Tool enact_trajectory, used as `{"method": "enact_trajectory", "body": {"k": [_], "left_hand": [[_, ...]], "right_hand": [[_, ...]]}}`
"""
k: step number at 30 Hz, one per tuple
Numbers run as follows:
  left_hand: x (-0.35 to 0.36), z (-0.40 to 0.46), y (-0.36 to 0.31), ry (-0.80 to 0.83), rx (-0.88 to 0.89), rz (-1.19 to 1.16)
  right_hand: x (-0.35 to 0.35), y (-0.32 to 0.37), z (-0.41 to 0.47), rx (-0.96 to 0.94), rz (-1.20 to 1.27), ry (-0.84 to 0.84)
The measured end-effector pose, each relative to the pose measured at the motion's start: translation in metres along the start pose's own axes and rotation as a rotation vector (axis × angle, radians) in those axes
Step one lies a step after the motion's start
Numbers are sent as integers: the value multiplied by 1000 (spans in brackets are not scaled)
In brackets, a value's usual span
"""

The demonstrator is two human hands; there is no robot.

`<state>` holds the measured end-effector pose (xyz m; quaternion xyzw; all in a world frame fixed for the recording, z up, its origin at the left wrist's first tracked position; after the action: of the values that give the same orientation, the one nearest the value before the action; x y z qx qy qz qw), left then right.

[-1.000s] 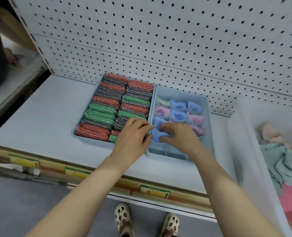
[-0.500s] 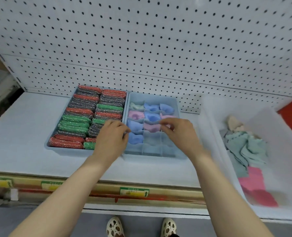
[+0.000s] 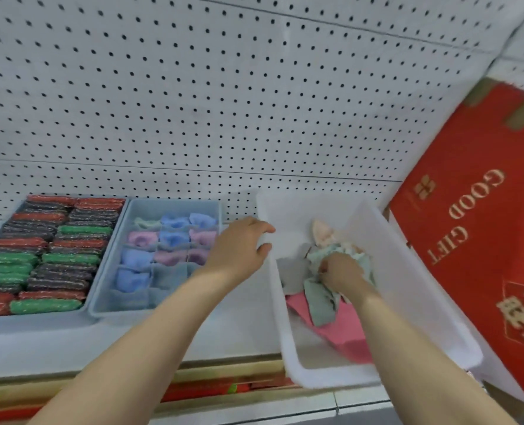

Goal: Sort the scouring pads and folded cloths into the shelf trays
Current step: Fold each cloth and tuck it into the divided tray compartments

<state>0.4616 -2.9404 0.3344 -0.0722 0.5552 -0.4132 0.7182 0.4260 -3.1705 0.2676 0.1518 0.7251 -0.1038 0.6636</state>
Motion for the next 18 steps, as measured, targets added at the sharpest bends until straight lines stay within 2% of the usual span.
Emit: {"method": "enact_trajectory", "body": {"k": [2, 5, 8, 10, 15, 18], "left_hand": [[7, 9, -11, 30, -6, 6], [9, 24, -21, 36, -21, -42], [4, 38, -36, 61, -13, -147], [-5, 50, -41, 38, -84, -237], [-48, 73, -47, -227, -243, -606], [-77, 78, -58, -262, -176, -644]], "right_hand": [[-23, -2, 11, -1, 194, -46], [-75, 5, 15, -44, 615, -66], [-125, 19, 9, -190, 842, 0], [-152, 30, 3, -304, 981, 21], [-194, 50, -6, -404, 1114, -92], [-205, 68, -15, -463, 1135, -109]]}}
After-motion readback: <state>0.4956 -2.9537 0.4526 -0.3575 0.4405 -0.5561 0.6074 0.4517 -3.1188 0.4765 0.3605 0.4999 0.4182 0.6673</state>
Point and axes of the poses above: each hand's wrist, its own z-axis towards the middle knuckle, its own x-axis out of the palm, y = z × x, the point moved 4 cm from there along z, towards the middle knuckle, and after that the axes turned 11 degrees about -y, right-handed, at the moved point
